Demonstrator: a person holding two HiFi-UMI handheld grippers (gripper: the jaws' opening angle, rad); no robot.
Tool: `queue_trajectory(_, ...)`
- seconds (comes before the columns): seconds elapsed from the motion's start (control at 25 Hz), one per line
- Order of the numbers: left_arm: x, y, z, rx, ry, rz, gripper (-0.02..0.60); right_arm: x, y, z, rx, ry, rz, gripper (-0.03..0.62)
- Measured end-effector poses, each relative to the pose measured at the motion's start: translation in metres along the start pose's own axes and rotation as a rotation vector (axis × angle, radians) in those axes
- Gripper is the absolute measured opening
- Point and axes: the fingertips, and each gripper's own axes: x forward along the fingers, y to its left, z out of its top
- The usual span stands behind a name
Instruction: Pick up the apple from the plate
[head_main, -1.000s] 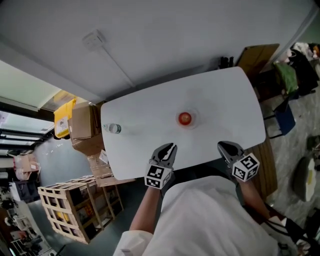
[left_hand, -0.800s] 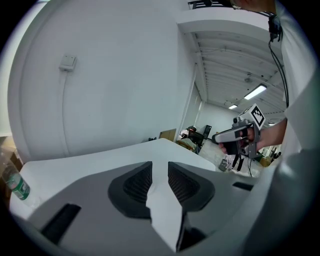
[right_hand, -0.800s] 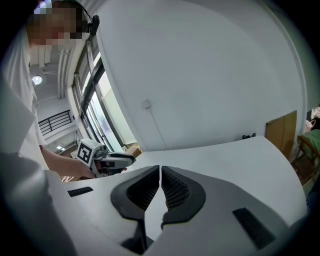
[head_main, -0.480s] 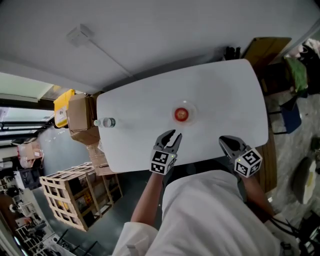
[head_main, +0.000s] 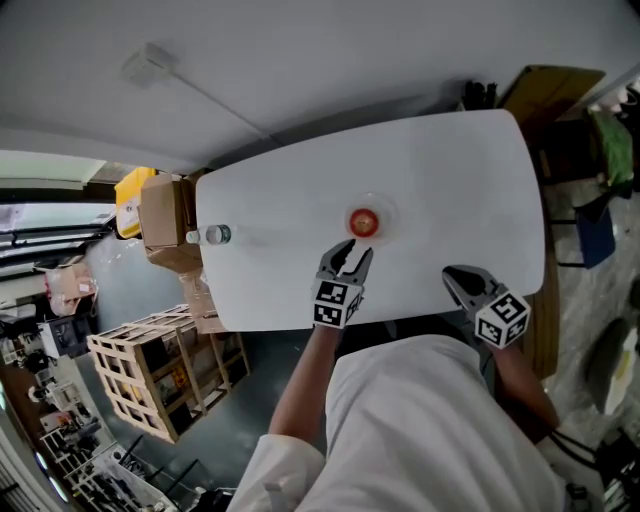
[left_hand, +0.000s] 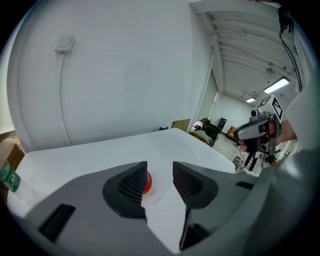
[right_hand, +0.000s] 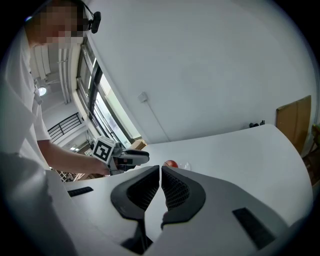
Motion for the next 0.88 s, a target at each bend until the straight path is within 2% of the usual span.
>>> queue_trajectory(0.32, 0.021, 0.019, -0.007, 0.039, 0.056, 0.012, 0.183, 0.012, -0.007, 0.004, 0.062, -0.017, -0.028, 0.037)
queue_trajectory(0.68, 0.051, 0.041, -0.031, 0.070, 0.162, -0.026, 0.289, 0.017, -0.009, 0.009, 0.116, -0.032, -0.123, 0.038)
queue_trajectory(0.88, 0.067, 0.049, -0.049, 0.137, 0.225, -0.051, 0.325, 0.025, -0.002, 0.004, 0.134, -0.023, -0.152, 0.038)
